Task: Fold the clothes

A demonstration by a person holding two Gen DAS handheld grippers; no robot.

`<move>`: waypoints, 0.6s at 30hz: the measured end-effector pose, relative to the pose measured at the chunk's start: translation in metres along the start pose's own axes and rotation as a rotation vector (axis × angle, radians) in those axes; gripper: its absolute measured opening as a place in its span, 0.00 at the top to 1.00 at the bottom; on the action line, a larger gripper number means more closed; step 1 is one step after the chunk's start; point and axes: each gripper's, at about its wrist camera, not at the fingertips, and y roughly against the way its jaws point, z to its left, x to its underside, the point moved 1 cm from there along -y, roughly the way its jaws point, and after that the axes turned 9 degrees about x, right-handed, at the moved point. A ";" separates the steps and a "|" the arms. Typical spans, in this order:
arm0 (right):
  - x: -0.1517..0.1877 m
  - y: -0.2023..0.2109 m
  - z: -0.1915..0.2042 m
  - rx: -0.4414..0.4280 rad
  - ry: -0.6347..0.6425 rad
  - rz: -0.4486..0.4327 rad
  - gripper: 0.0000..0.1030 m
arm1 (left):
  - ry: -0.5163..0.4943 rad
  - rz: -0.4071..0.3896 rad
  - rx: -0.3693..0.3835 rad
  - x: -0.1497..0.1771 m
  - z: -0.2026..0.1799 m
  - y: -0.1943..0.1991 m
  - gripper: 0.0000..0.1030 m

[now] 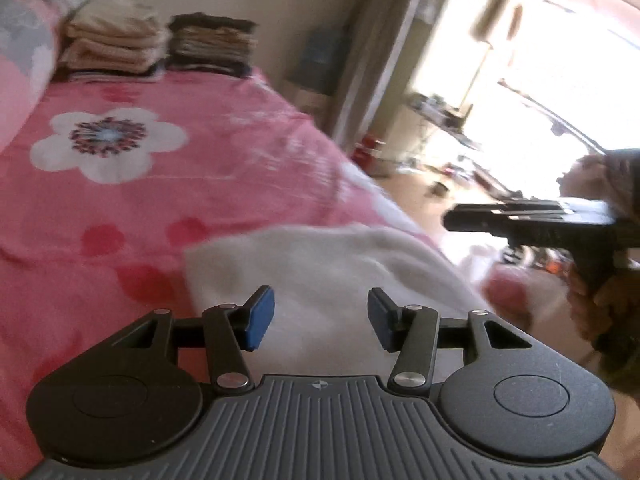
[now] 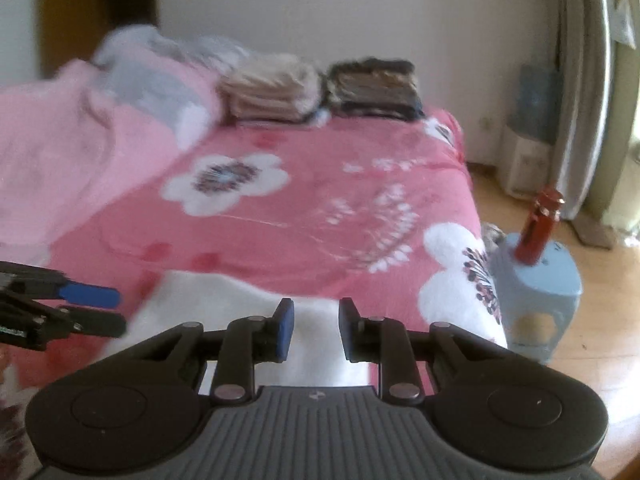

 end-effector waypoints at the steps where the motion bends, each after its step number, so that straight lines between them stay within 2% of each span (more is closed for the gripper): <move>1: 0.007 0.005 0.003 -0.026 0.007 0.016 0.75 | 0.004 0.022 0.018 0.006 -0.004 -0.002 0.50; 3: 0.030 -0.004 0.011 -0.015 0.047 0.087 0.76 | -0.028 0.046 0.017 0.019 -0.011 -0.011 0.50; 5: 0.056 -0.020 0.011 0.008 0.066 0.104 0.76 | -0.081 0.057 -0.005 0.031 -0.016 -0.022 0.49; 6: 0.060 -0.023 0.007 0.001 0.025 0.101 0.76 | -0.089 0.060 -0.012 0.028 -0.017 -0.023 0.49; 9: 0.044 -0.008 0.000 -0.004 -0.073 0.113 0.77 | -0.035 0.063 -0.003 0.017 -0.016 -0.011 0.50; 12: 0.041 0.025 0.002 -0.022 -0.069 0.068 0.77 | -0.056 0.079 0.012 0.019 -0.024 0.003 0.50; 14: 0.054 0.028 0.007 -0.011 -0.037 0.084 0.77 | -0.076 0.118 0.018 0.031 -0.031 0.002 0.49; 16: 0.070 0.021 0.014 0.025 0.019 0.115 0.77 | -0.111 0.106 -0.012 0.041 -0.035 -0.004 0.49; 18: 0.082 0.015 0.018 0.054 0.002 0.092 0.77 | -0.134 0.087 -0.035 0.045 -0.037 -0.008 0.47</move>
